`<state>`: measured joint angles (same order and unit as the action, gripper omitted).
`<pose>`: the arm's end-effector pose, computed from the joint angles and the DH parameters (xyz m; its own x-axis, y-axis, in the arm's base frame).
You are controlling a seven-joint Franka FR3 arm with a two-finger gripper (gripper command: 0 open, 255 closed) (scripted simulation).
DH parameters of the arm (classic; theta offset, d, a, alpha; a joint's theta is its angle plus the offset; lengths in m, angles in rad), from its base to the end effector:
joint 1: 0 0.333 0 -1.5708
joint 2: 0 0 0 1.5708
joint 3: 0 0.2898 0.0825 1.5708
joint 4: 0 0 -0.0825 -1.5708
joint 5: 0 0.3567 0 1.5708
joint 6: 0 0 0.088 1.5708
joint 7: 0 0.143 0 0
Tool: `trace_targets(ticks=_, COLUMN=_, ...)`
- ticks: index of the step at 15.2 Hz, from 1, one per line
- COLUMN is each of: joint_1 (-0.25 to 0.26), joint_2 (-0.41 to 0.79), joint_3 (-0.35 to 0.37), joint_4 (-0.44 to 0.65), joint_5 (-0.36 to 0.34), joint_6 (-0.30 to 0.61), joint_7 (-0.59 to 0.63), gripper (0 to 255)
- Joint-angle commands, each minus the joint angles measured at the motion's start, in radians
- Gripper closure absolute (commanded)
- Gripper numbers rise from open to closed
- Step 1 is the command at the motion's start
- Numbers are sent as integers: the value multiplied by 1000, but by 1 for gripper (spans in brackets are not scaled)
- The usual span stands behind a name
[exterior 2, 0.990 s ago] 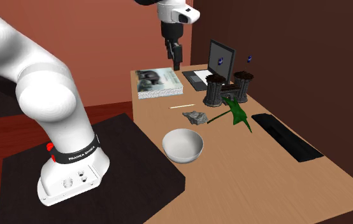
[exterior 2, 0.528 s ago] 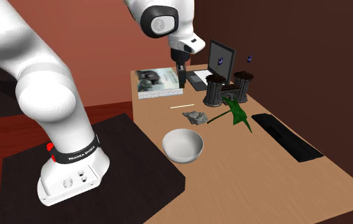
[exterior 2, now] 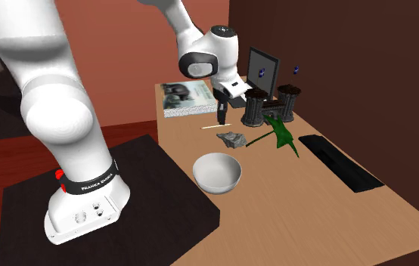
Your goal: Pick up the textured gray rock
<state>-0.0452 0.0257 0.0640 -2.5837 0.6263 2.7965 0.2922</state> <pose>0.4497 -0.0116 0.2276 0.6622 -0.7493 0.0044 -0.7107 -0.6299 -0.3134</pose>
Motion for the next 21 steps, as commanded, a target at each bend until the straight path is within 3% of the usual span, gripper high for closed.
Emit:
trace_targets(ticks=1, joint_1=1, joint_2=85, joint_3=12, joint_4=34, joint_5=118, joint_6=60, joint_7=-45, gripper=0)
trace_targets(ticks=4, joint_1=-30, joint_2=224, joint_3=63, joint_4=111, joint_5=308, joint_6=134, joint_7=-143, gripper=0)
trace_targets(ticks=7, joint_1=-93, joint_2=364, joint_3=138, joint_4=205, joint_5=484, joint_6=203, joint_7=-245, gripper=0)
trace_targets(ticks=15, joint_1=-188, joint_2=514, joint_3=247, joint_4=291, joint_5=655, joint_6=289, joint_7=-446, gripper=0)
trace_targets(ticks=17, joint_1=-189, joint_2=514, joint_3=247, joint_4=291, joint_5=654, joint_6=289, joint_7=-445, gripper=0)
trace_targets(ticks=18, joint_1=-190, joint_2=515, joint_3=248, joint_4=291, joint_5=656, joint_6=290, joint_7=-447, gripper=255)
trace_targets(ticks=21, joint_1=-189, joint_2=515, joint_3=249, joint_4=291, joint_5=656, joint_6=290, joint_7=-446, gripper=255)
